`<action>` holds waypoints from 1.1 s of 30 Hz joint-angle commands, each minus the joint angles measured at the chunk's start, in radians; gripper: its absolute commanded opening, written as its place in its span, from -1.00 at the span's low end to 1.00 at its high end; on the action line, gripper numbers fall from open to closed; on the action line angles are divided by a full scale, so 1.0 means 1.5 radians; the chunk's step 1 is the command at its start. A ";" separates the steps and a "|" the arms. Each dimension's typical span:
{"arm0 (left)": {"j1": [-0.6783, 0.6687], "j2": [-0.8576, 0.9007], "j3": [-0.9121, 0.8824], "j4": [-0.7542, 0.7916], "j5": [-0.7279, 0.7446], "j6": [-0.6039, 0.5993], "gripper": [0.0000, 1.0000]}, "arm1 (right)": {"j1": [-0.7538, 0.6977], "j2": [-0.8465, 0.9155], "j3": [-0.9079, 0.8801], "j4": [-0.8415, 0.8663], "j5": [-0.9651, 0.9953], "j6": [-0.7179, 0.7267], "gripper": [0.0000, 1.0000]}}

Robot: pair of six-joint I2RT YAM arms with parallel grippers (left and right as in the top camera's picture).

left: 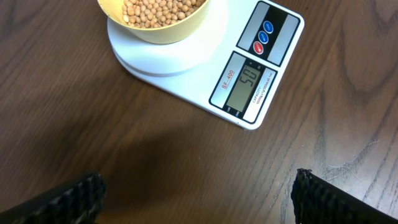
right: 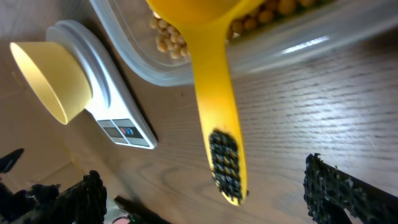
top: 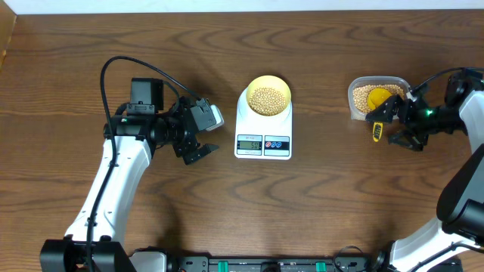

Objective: Scoop item into bowl and weigh 50g on scale

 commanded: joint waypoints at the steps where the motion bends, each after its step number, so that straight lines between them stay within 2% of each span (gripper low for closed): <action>1: 0.002 -0.008 0.002 -0.003 0.011 -0.006 0.95 | -0.003 -0.049 0.002 -0.003 0.029 0.003 0.99; 13: 0.002 -0.008 0.002 -0.003 0.011 -0.006 0.95 | -0.001 -0.283 0.026 -0.102 0.075 0.039 0.99; 22: 0.002 -0.008 0.002 -0.003 0.011 -0.006 0.95 | -0.001 -0.520 0.026 -0.038 0.081 0.054 0.99; 33: 0.002 -0.008 0.002 -0.003 0.011 -0.006 0.96 | -0.001 -0.666 0.026 -0.037 0.081 0.054 0.98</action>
